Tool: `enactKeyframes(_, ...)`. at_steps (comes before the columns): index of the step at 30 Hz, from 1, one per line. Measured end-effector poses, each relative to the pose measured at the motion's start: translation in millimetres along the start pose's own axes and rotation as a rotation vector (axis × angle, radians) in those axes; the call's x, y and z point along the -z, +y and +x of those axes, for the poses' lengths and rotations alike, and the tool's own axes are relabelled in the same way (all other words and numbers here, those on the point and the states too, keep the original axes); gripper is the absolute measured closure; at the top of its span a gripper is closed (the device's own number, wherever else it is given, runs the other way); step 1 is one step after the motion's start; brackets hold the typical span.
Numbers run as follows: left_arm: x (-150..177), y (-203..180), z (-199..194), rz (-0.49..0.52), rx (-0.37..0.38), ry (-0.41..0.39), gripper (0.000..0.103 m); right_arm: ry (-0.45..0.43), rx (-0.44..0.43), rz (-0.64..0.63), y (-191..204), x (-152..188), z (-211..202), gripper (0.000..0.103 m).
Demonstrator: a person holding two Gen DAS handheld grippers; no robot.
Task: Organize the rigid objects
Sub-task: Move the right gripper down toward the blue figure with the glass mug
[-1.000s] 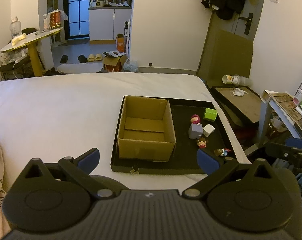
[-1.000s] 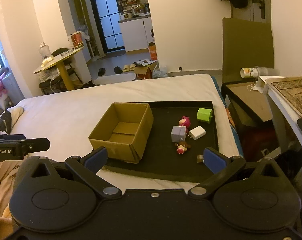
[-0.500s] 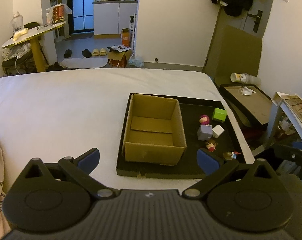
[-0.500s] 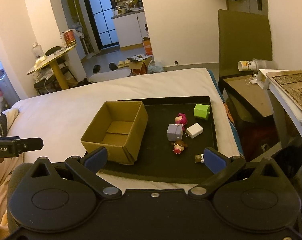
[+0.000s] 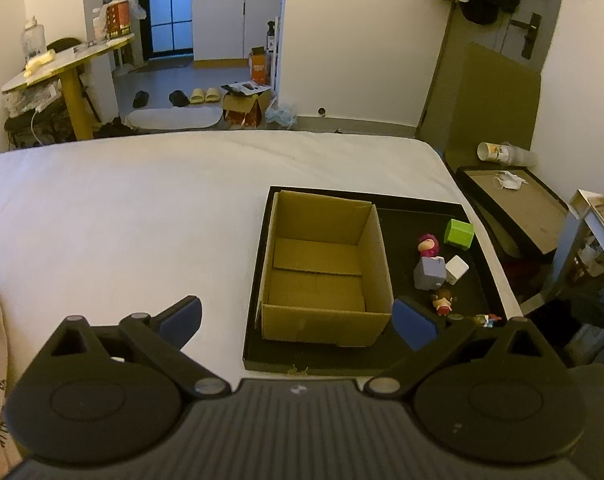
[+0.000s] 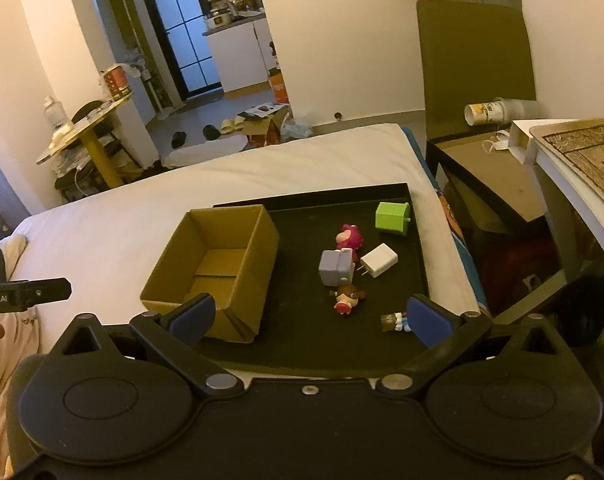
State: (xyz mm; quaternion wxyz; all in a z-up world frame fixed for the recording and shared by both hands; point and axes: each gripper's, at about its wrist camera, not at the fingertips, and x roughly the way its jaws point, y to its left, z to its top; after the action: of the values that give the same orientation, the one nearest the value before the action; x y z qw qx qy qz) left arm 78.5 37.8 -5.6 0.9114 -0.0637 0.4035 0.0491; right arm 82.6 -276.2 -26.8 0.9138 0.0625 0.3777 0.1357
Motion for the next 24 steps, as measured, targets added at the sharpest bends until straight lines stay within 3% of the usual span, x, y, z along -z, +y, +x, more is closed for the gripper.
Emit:
enactKeyframes(7, -9.0, 7.9, 17.6, -0.057, -0.028, 0.006, 0.003, 0.025, -0.003, 0.023, -16.2, -5.0, 14.3, 0.001)
enactKeyframes(12, -16.8, 15.7, 33.1, -0.076, -0.048, 0.031, 0.004, 0.065, -0.014, 0.084, -31.7, -5.4, 29.6, 0.012)
enactKeyframes(16, -20.2, 21.8, 50.4, -0.100, -0.065, 0.064, 0.011, 0.110, -0.006, 0.129, -45.8, -5.5, 45.9, 0.016)
enactKeyframes(18, -22.3, 25.0, 60.9, -0.118, -0.075, 0.084, 0.015, 0.135, -0.021, 0.167, -53.7, -6.1, 54.2, 0.023)
enactKeyframes(24, -22.0, 33.3, 92.1, -0.141, -0.091, 0.157, 0.030, 0.194, 0.004, 0.212, -68.5, -2.3, 75.0, 0.026)
